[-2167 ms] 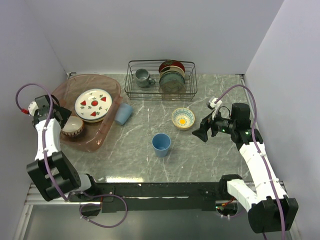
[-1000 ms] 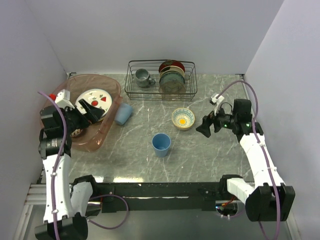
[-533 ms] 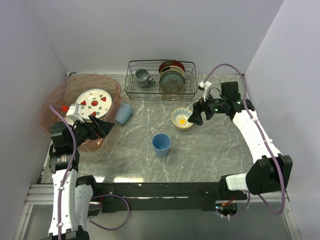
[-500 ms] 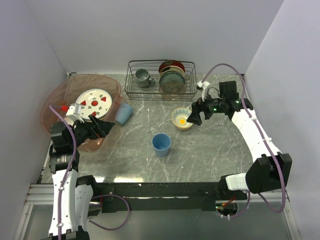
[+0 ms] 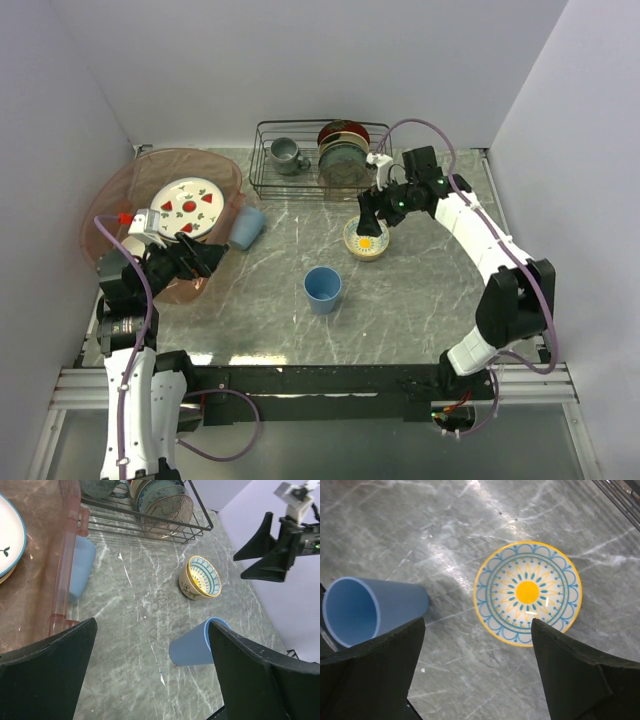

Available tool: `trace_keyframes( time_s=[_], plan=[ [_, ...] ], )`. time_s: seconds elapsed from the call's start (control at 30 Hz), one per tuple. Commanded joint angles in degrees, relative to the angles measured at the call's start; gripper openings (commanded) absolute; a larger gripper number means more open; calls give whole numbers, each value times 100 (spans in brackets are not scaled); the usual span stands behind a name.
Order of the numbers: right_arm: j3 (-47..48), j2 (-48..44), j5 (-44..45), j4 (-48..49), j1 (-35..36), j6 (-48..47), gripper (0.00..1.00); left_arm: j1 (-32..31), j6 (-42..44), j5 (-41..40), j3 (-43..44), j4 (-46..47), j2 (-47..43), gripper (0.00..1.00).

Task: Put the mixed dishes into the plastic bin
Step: Pick up the bowl from the center of the board.

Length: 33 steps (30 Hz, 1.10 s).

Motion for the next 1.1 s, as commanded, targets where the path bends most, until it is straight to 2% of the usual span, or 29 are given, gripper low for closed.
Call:
trace_keyframes(
  time_s=[0.0,0.13,0.17,0.37,0.6,0.87,1.07],
  plan=[
    [383,278,448,-1,49,150,90,12,92,-1,-9,268,-102,99],
    [497,595,729,-54,49,176,79,12,100,7,0,259,-93,99],
    [489,709,817,-27,66,194,73,12,109,7,0,259,-93,99],
    [524,1104,1634,149,49,238,61,12,109,16,0,259,-102,99],
    [577,1404,2276,272,57,203,58,12,118,7,-9,259,-111,99],
    [656,1817,2409,245,40,194,57,12,118,34,0,259,-111,99],
    [603,1800,2505,272,31,168,38,12,118,43,0,268,-128,99]
  ],
)
